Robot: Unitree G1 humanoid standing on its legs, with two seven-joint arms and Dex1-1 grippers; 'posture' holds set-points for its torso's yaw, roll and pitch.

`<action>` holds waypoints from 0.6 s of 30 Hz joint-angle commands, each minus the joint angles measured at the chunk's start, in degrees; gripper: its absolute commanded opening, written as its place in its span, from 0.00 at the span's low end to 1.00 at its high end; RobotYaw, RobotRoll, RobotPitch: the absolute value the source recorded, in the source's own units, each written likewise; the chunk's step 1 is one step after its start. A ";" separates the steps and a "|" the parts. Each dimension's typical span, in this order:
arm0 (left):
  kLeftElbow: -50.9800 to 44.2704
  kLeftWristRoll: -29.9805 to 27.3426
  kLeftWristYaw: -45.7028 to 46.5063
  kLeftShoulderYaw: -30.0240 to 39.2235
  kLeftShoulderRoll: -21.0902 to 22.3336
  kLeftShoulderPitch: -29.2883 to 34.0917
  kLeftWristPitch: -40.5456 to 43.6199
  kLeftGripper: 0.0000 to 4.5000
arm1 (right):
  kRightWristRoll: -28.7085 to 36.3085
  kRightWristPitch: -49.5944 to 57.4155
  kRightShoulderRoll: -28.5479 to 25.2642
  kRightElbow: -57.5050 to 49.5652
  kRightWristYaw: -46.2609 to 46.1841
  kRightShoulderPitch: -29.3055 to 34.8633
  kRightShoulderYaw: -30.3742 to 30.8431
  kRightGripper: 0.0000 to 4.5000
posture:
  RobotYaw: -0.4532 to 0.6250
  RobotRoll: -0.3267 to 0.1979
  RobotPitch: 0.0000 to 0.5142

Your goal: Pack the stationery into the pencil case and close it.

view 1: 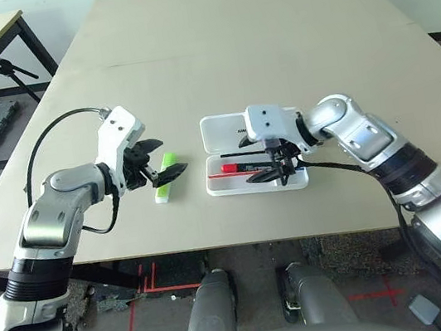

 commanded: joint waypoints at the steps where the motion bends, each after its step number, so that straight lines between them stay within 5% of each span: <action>1: -3.40 -2.16 4.55 2.96 -1.28 -1.31 7.75 1.00 | 3.63 -0.37 -1.94 -0.36 2.46 1.58 -3.48 0.99 | 0.74 0.62 0.16; 8: -8.86 -2.93 14.48 5.27 -4.87 -3.46 23.07 1.00 | 12.74 -1.56 -4.62 -0.10 7.77 6.38 -11.40 0.99 | 0.75 0.62 0.17; 18: -9.39 1.23 24.09 2.21 -8.55 0.59 27.98 1.00 | 13.19 -4.50 -10.72 1.81 9.83 9.49 -14.78 0.99 | 0.74 0.62 0.19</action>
